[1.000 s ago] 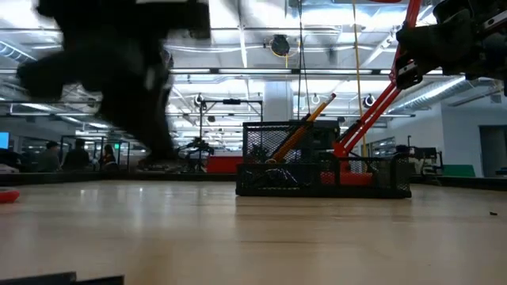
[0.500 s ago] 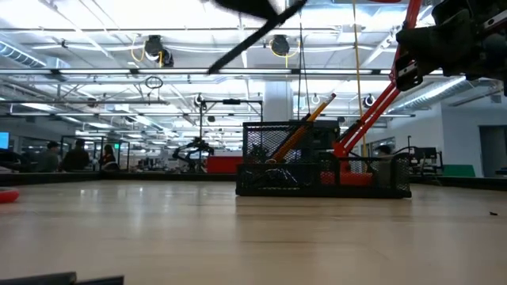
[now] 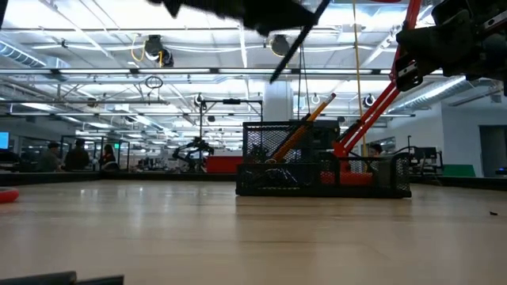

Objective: Pick and place office supplies into organizer
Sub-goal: Put the black pen into the desk organizer

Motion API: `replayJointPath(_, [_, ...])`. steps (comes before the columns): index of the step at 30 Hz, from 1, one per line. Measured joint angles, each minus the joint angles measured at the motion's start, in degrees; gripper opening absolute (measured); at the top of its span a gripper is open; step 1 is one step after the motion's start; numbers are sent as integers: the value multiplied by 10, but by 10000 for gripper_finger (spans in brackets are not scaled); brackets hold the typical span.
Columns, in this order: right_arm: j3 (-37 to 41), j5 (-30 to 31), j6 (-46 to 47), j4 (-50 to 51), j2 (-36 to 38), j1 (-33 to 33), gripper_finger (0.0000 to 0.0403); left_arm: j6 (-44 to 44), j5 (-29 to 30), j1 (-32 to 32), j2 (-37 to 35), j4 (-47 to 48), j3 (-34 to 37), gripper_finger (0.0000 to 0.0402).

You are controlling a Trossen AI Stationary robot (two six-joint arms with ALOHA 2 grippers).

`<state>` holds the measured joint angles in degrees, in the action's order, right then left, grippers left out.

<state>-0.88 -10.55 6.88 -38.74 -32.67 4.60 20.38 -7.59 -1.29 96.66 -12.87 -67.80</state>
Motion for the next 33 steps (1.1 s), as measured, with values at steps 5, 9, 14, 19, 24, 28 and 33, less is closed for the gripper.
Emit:
replayJointPath(5, [0, 0, 9, 6, 0, 0, 0, -44, -37, 43, -1, -142, 93, 22])
replayJointPath(9, [0, 0, 10, 9, 0, 0, 0, -86, -57, 66, 8, -242, 160, 23])
replayJointPath(14, [0, 5, 4, 7, 0, 0, 0, -102, -59, 72, 31, -288, 180, 19])
replayJointPath(19, [0, 33, 0, 10, 0, 0, 0, -109, -49, 72, 79, -316, 169, 32])
replayJointPath(24, [0, 33, 0, 13, 0, 0, 0, -115, -32, 72, 92, -302, 166, 33])
replayJointPath(28, [0, 33, -3, 13, 0, 0, 0, -115, -26, 72, 92, -299, 166, 34])
replayJointPath(33, [0, 33, -5, 13, 0, 0, 0, -124, -8, 73, 92, -280, 166, 34])
